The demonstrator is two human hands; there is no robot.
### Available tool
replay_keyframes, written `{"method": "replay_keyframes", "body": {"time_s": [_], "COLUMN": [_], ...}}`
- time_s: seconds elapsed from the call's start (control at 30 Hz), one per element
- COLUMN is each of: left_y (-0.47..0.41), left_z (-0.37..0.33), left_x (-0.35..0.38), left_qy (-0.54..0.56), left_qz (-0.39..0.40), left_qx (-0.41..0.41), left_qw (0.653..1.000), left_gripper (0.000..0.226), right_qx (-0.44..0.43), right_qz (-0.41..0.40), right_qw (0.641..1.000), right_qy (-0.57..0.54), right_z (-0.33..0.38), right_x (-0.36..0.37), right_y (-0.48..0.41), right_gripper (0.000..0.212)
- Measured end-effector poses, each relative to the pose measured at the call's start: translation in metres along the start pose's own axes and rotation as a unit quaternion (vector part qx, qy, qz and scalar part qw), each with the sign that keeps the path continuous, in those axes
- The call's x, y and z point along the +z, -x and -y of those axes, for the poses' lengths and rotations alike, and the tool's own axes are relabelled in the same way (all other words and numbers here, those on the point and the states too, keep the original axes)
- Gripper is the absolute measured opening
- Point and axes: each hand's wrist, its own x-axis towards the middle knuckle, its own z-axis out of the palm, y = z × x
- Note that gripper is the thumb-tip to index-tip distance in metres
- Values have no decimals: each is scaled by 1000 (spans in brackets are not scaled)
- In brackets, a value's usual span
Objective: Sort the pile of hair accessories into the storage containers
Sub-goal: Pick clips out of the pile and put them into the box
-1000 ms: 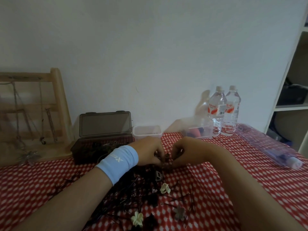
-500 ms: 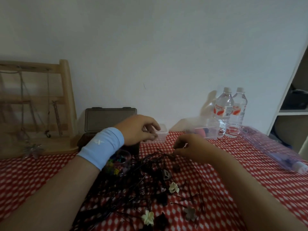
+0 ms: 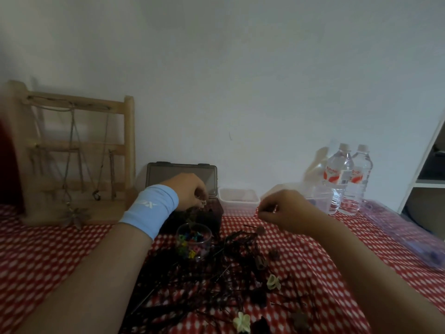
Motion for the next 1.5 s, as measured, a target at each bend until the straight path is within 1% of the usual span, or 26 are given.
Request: {"method": "replay_keyframes", "body": {"time_s": [0.13, 0.23, 0.3, 0.37, 0.4, 0.43, 0.47, 0.53, 0.63, 0.7, 0.8, 0.87, 0.97, 1.03, 1.13, 1.2, 1.27, 1.33, 1.4, 1.5], "left_y": [0, -1, 0, 0, 0, 0, 0, -1, 0, -1, 1, 3, 4, 4, 5, 4, 4, 4, 5, 7], "left_z": [1, 1, -1, -1, 0, 0, 1, 1, -9, -23, -48, -64, -80, -83, -83, -82, -82, -84, -86, -89], "left_x": [6, 5, 4, 2, 1, 0, -2, -4, -6, -4, 2, 9, 20, 26, 34, 38, 39, 38, 33, 25], "left_qy": [-9, -2, -3, -8, -10, -9, -9, -7, 1, 14, 30, 37, 6, -16, -47, -60, -68, -65, -51, -25], "left_qz": [24, 30, 30, 25, 19, 10, 2, -16, -32, -39, -20, 18, 85, 120, 162, 166, 160, 156, 144, 112], "left_qx": [-9, -15, -16, -19, -21, -23, -23, -17, 5, 33, 90, 124, 160, 165, 152, 143, 139, 135, 132, 139], "left_qw": [1000, 999, 999, 999, 1000, 1000, 1000, 1000, 999, 999, 995, 991, 984, 979, 974, 974, 975, 976, 979, 984], "left_gripper": [29, 25, 27, 29, 30, 31, 31, 29, 26, 21, 15, 16, 22, 27, 29, 24, 17, 13, 11, 14], "right_qx": [-28, -44, -60, -67, -64, -60, -53, -41, -32, -15, 19, 4, -3, -12, -19, -10, -7, -19, -24, -14], "right_qz": [8, -2, 7, 31, 39, 40, 37, 19, -9, 3, 50, 79, 66, 59, 40, 19, 9, 29, 89, 178], "right_qw": [997, 994, 993, 992, 991, 989, 986, 982, 993, 998, 999, 997, 998, 998, 999, 999, 997, 996, 993, 983], "right_qy": [-67, -103, -101, -103, -113, -131, -154, -181, -113, -61, 9, 14, 4, 11, -16, -46, -73, -86, -71, -44], "right_z": [32, 55, 67, 74, 75, 74, 71, 62, 41, 25, 5, -5, -13, -16, -19, -22, -23, -21, -19, -16], "right_x": [-9, 1, 10, 14, 15, 14, 13, 11, 6, 5, 12, 21, 30, 31, 29, 24, 16, 7, -1, -2], "right_y": [-25, -47, -61, -69, -71, -71, -70, -65, -49, -35, -12, -4, 2, 4, 9, 13, 19, 25, 32, 38], "right_gripper": [6, 8, 22, 43, 51, 54, 54, 47, 23, 15, 15, 21, 28, 29, 17, 13, 20, 32, 37, 26]}}
